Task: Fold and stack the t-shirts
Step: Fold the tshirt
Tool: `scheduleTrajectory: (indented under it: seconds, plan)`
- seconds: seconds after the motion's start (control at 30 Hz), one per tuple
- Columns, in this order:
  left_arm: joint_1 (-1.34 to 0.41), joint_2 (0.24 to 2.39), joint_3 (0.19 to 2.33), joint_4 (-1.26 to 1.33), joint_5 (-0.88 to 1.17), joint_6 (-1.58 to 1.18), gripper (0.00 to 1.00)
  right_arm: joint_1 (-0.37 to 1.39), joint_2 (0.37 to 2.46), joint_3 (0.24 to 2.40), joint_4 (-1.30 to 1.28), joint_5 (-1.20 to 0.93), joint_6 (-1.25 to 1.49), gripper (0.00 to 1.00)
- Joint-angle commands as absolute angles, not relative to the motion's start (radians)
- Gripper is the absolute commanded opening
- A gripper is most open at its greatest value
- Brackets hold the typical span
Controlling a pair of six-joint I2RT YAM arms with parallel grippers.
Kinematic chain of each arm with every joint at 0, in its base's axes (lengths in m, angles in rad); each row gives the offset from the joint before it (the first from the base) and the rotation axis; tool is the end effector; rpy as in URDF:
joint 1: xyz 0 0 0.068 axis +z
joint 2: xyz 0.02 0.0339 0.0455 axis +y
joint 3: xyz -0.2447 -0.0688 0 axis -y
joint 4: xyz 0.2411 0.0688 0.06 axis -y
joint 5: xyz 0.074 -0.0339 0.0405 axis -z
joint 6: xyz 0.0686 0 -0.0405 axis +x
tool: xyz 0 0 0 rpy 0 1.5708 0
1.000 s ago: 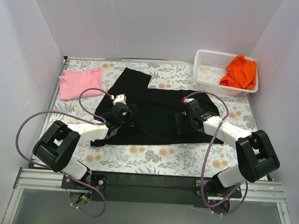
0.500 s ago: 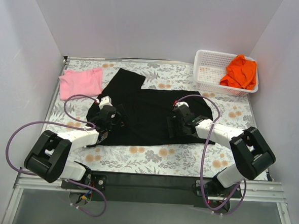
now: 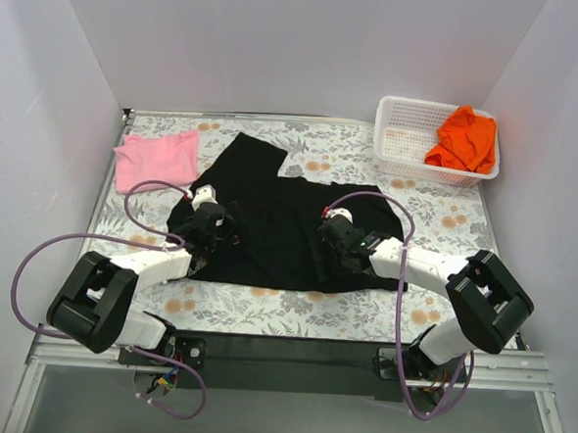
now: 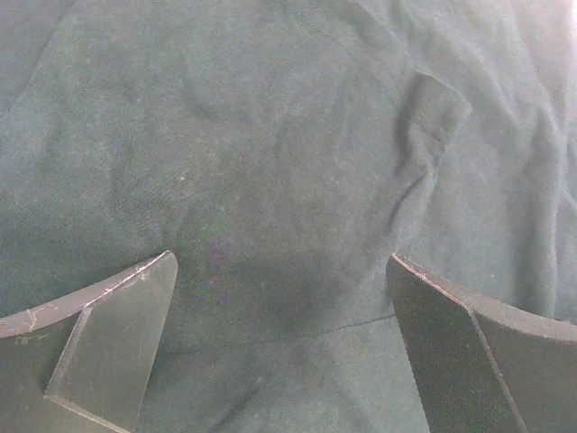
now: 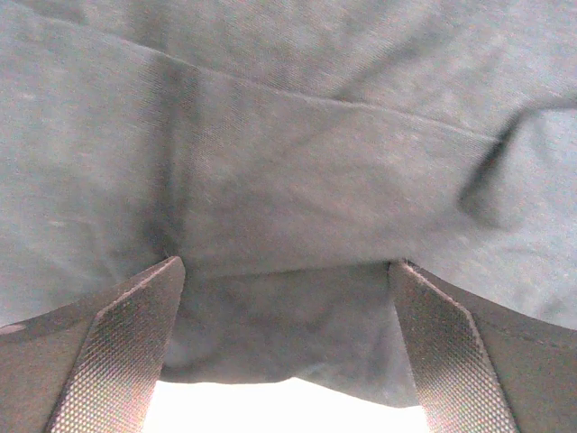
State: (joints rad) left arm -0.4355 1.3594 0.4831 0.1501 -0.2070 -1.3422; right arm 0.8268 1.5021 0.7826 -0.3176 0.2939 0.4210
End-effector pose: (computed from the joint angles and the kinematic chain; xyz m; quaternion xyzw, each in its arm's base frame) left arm 0.2549 -0.1031 0.1122 -0.4354 0.7971 -0.2571 0.3301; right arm 0.2145 0.2037 0.1236 -0.1545 0.9424 0.0378 0.2942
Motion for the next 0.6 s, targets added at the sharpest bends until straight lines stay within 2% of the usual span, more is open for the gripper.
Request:
scheduleTrajectory:
  seconds: [0.0,0.3,0.57]
  plan:
    - [-0.43,1.322,0.511,0.035,-0.238,-1.321,0.96,0.831,1.465,0.862,-0.491,0.377,0.393,0.88]
    - [-0.431,1.138,0.558,-0.077,-0.275,-1.275,0.95,0.677,1.468,1.13,-0.509,0.459,0.256,0.9]
    - [-0.431,1.078,0.583,-0.115,-0.252,-1.259,0.96,0.52,1.656,1.189,-0.316,0.405,0.111,0.84]
